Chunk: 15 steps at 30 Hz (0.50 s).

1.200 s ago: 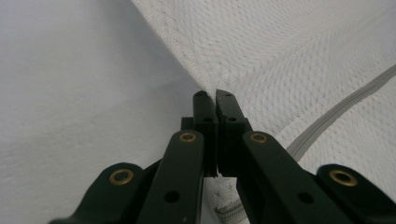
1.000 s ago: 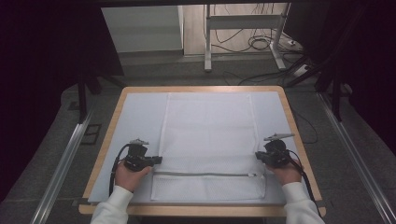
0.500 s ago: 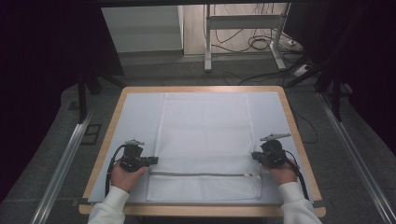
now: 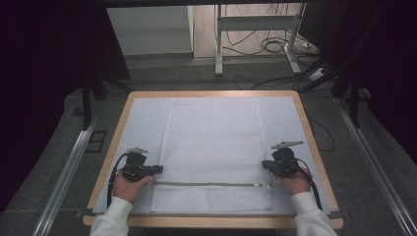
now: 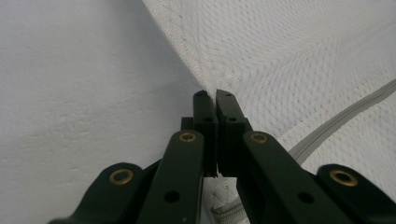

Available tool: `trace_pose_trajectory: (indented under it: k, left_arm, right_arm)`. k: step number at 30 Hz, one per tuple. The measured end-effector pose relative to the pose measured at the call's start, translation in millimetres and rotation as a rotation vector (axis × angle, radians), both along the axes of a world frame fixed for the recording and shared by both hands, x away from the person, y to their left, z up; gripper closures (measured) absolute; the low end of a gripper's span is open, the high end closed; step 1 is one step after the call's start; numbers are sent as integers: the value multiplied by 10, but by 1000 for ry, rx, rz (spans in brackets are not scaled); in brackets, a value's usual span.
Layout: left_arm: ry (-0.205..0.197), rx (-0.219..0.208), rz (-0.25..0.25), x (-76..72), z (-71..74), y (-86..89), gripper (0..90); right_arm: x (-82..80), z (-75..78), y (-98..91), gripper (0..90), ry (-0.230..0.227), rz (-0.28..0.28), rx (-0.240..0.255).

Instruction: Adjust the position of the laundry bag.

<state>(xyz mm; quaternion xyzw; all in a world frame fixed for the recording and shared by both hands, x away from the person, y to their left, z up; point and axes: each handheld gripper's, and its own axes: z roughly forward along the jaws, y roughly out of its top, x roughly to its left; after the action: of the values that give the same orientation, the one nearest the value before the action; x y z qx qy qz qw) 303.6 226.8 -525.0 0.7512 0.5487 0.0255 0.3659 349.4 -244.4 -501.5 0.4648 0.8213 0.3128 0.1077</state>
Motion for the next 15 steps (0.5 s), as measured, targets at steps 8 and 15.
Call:
trace_pose_trajectory:
  k: [8, 15]
  left_arm:
    - [0, 12, 0, -2, -16, -6, 884]
    - [-66, 47, 38, -37, 44, 38, 578]
  right_arm:
    - [1, -15, -2, 869, 5, 6, -1]
    - [-6, 17, -54, 613, -20, -19, -6]
